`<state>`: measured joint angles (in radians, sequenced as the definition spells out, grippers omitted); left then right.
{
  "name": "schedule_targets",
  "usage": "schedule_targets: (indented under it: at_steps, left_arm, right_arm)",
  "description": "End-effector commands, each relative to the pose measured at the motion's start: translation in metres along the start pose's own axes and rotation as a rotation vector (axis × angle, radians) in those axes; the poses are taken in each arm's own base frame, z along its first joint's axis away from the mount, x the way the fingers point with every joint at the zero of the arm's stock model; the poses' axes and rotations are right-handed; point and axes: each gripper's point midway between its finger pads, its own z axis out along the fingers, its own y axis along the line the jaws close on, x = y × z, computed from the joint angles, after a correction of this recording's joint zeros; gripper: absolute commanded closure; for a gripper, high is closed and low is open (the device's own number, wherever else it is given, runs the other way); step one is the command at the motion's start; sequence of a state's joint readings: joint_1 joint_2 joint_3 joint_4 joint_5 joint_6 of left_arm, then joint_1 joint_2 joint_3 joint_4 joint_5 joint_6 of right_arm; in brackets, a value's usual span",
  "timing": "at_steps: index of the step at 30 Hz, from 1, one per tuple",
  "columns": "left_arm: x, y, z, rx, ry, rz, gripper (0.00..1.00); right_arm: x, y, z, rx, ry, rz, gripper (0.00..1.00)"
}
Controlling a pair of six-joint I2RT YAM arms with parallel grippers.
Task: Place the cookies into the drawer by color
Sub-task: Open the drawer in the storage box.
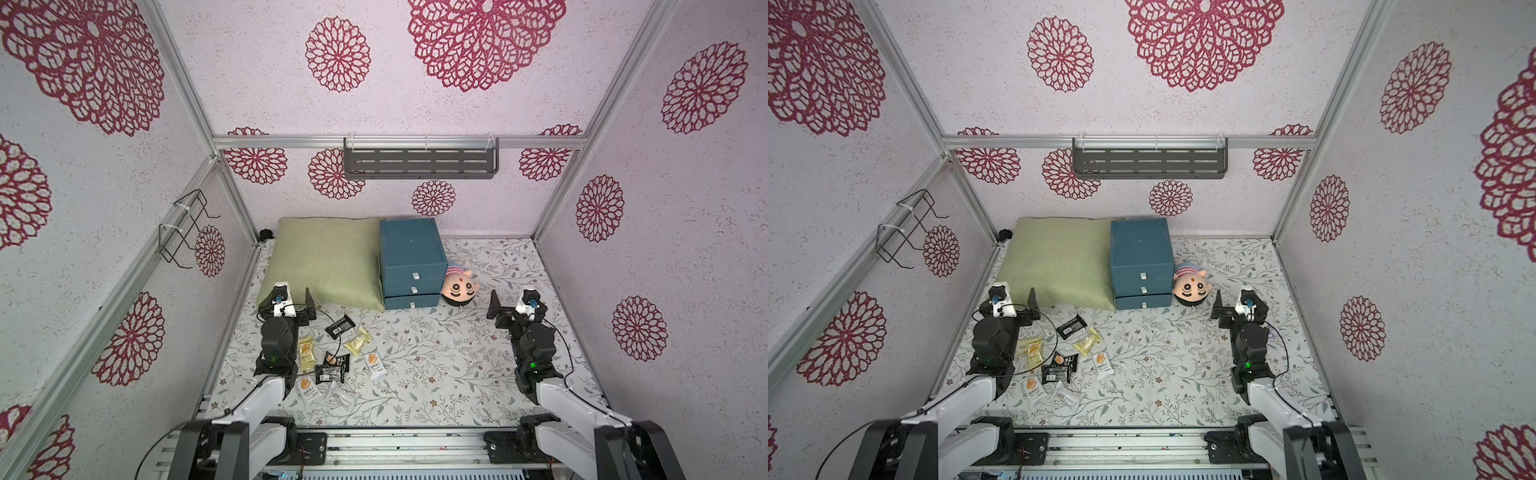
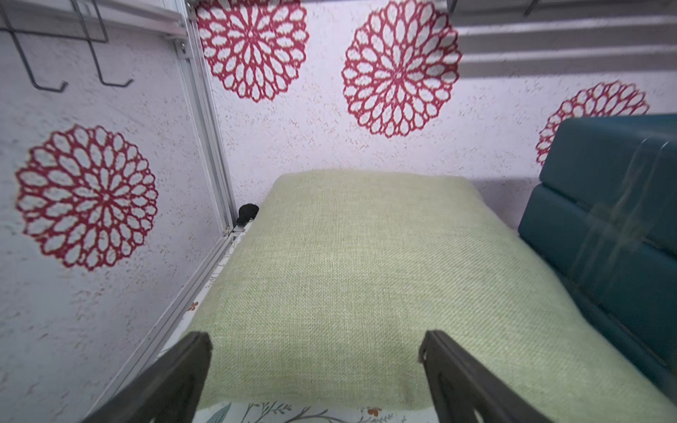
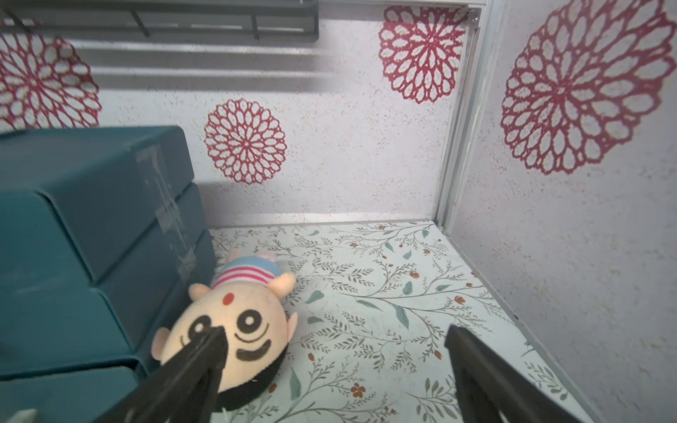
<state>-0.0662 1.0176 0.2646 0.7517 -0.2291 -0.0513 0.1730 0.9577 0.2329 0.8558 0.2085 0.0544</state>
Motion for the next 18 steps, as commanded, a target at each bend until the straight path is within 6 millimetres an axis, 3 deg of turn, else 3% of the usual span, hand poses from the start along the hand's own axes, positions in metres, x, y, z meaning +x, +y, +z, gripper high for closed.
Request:
schedule_targets:
  at_steps: [1, 4, 8, 12, 15, 18]
  left_arm:
    - [-0.01, 0.006, -0.014, -0.024, 0.004, -0.095, 0.03]
    - [-0.028, 0.002, -0.029, 0.015, 0.009, -0.234, 0.03]
    - [-0.042, -0.009, -0.054, 0.112, 0.029, -0.455, 0.03]
    - [-0.047, -0.029, -0.074, 0.26, 0.041, -0.51, 0.03]
    - [-0.046, -0.042, -0.084, 0.346, 0.058, -0.53, 0.03]
    - [-0.048, -0.052, -0.087, 0.402, 0.069, -0.514, 0.03]
  right_arm:
    - [-0.012, 0.012, -0.007, -0.056, 0.075, 0.165, 0.01]
    - [-0.008, 0.027, -0.019, -0.141, 0.175, 0.227, 0.01]
    - [0.016, 0.03, -0.038, -0.145, 0.349, 0.292, 0.01]
    - [0.036, 0.046, -0.052, -0.23, 0.438, 0.394, 0.01]
    - [0.038, 0.072, -0.061, -0.396, 0.438, 0.474, 0.01]
    - [0.037, 0.08, -0.063, -0.443, 0.433, 0.533, 0.01]
